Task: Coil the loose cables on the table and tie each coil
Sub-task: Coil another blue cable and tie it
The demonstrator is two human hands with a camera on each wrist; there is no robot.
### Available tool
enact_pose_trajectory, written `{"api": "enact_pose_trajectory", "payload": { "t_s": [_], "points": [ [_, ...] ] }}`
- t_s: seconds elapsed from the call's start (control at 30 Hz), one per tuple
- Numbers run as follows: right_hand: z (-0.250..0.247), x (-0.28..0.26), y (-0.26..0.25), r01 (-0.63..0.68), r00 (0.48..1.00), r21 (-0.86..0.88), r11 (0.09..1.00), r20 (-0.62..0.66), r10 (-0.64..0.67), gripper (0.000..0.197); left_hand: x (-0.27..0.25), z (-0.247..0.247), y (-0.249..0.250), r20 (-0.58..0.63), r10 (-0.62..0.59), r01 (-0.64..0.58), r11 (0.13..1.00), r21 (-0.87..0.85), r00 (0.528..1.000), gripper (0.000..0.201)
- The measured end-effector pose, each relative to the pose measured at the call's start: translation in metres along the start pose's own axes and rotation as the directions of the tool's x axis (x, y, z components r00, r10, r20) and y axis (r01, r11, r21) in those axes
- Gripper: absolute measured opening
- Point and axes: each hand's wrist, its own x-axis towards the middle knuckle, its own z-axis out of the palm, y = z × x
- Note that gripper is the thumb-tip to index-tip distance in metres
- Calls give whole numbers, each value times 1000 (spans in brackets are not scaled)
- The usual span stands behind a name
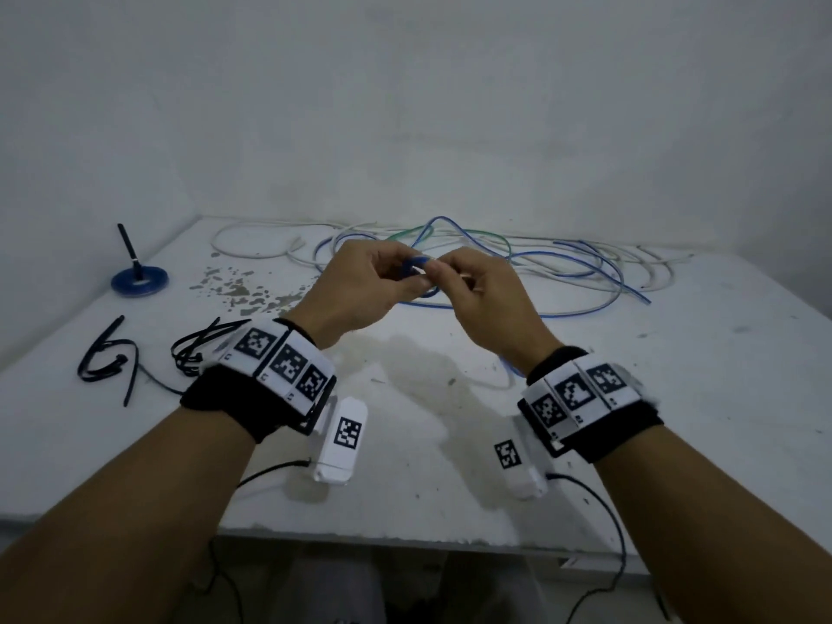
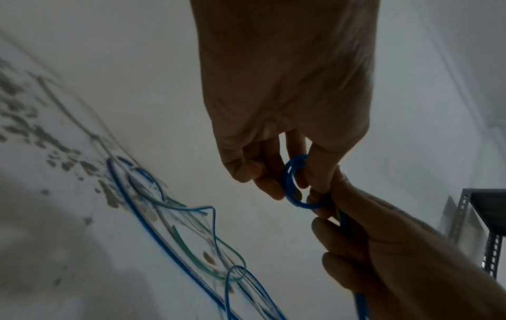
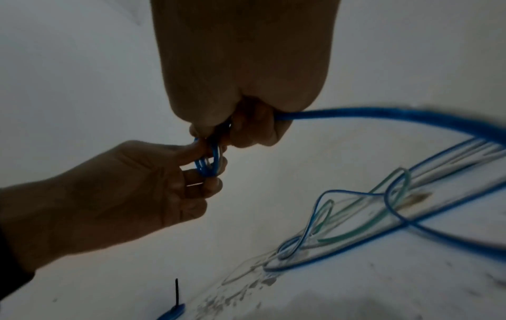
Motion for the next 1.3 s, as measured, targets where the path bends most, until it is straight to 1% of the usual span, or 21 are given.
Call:
{"api": "enact_pose_trajectory", "payload": {
  "t_s": [0.07, 0.17, 0.23, 0.3, 0.4, 0.5, 0.57, 0.63, 0.7, 0.73, 0.8, 0.87, 0.93, 0.97, 1.03, 1.1, 1.17, 1.2, 1.23, 1.27, 1.3],
  "points": [
    [-11, 7, -5, 35, 998, -26, 999, 59, -34, 20, 2, -4, 4, 22, 40, -41, 998, 53, 999, 12],
    [-27, 15, -7, 42, 994, -78, 996, 108, -34, 21, 6, -9, 7, 25, 48, -52, 987, 153, 999, 15],
    [-37, 18, -4, 23, 994, -85, 996, 107, -14, 21, 6, -11, 5, 34, 52, -59, 970, 234, 998, 16],
    [-49, 20, -2, 11, 993, -89, 996, 116, -1, 17, 3, -11, 3, 11, 68, -68, 959, 277, 998, 15],
    [-61, 18, 1, 7, 998, -15, 1000, 64, -6, 9, 2, -10, 3, -44, 145, -129, 957, 258, 988, 12],
    [-51, 11, 8, 20, 998, 79, 997, 53, -25, 11, 3, -10, 5, -107, 161, -151, 984, 89, 981, 11],
    [-37, 4, 11, 36, 998, 98, 995, 51, -41, 13, 2, -7, 6, -130, 145, -161, 979, -125, 981, 15],
    [-20, -4, 7, 78, 997, 66, 995, 17, -80, 23, 1, -1, 5, -155, 122, -168, 929, -330, 980, 20],
    [-4, -8, -4, 102, 994, 87, 991, -55, -98, 36, 0, 7, 5, -179, 98, -171, 873, -457, 979, 21],
    [3, -9, -7, 104, 991, 115, 988, -96, -93, 37, 0, 11, 5, -182, 83, -165, 850, -501, 980, 18],
    [16, -11, -12, 114, 981, 173, 978, -176, -83, 33, -3, 14, 2, -146, 43, -119, 813, -569, 988, 14],
    [23, -12, -11, 116, 969, 232, 966, -240, -58, 27, -7, 14, -2, -73, 6, -49, 789, -612, 997, 20],
    [25, -11, -11, 109, 966, 250, 962, -257, -42, 24, -9, 10, -6, -28, -28, 7, 827, -562, 999, 27],
    [23, -11, -9, 105, 968, 232, 967, -247, -46, 22, -10, 7, -8, -21, -40, 25, 872, -488, 999, 26],
    [17, -9, -7, 107, 980, 133, 985, -180, -82, 19, -13, 0, -10, -23, -43, 34, 957, -288, 999, 19],
    [4, -3, -5, 136, 990, 17, 991, -37, -135, 19, -13, -10, -11, 7, -18, 19, 991, -130, 1000, 17],
    [-13, 6, -7, 160, 979, -70, 985, 138, -149, 21, -11, -20, -10, 70, 12, -9, 999, -50, 997, 17],
    [-19, 9, -10, 167, 969, -102, 981, 201, -144, 22, -10, -23, -8, 92, 27, -26, 999, -19, 995, 16],
    [-23, 12, -11, 168, 965, -111, 979, 221, -141, 24, -10, -24, -6, 92, 45, -44, 999, -3, 995, 14],
    [-24, 13, -11, 160, 971, -88, 983, 191, -141, 25, -9, -22, -3, 64, 65, -64, 998, -26, 996, 11],
    [-21, 13, -11, 132, 985, -24, 991, 118, -128, 26, -10, -17, 1, 19, 83, -81, 992, -92, 996, 10]
  ]
}}
